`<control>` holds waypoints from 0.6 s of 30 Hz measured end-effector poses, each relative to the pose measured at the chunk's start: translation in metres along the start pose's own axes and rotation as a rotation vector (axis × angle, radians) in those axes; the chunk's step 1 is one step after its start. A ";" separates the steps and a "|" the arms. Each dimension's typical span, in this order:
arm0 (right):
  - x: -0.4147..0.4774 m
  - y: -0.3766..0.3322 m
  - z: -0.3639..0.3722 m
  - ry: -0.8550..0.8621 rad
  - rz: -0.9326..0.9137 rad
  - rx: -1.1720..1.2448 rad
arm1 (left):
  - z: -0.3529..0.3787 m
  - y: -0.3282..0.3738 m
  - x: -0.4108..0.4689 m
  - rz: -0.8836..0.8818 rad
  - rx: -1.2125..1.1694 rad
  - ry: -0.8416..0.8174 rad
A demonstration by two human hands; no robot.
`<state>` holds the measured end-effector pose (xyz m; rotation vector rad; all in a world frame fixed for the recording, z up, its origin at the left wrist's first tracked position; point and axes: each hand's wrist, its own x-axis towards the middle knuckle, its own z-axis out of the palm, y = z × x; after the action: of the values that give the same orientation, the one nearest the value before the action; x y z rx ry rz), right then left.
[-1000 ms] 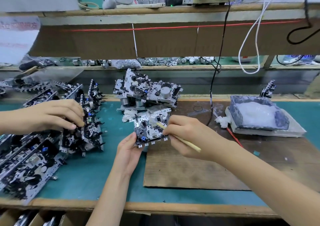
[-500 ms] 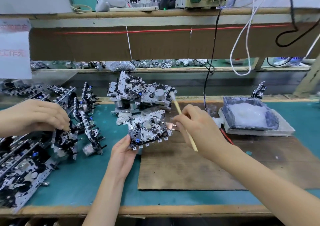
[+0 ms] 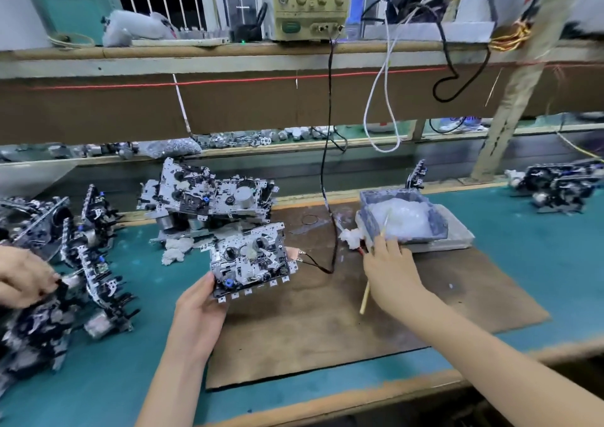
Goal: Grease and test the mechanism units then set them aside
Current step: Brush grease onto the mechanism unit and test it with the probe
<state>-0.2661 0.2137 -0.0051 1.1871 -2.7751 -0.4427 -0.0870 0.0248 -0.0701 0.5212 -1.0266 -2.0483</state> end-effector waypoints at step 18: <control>-0.009 -0.046 -0.003 -0.134 -0.388 1.197 | 0.045 -0.025 0.009 -0.037 -0.078 0.011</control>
<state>-0.2277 0.1895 -0.0155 1.8850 -2.8437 1.3683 -0.1330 0.0498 -0.0638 0.5132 -0.9330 -2.1067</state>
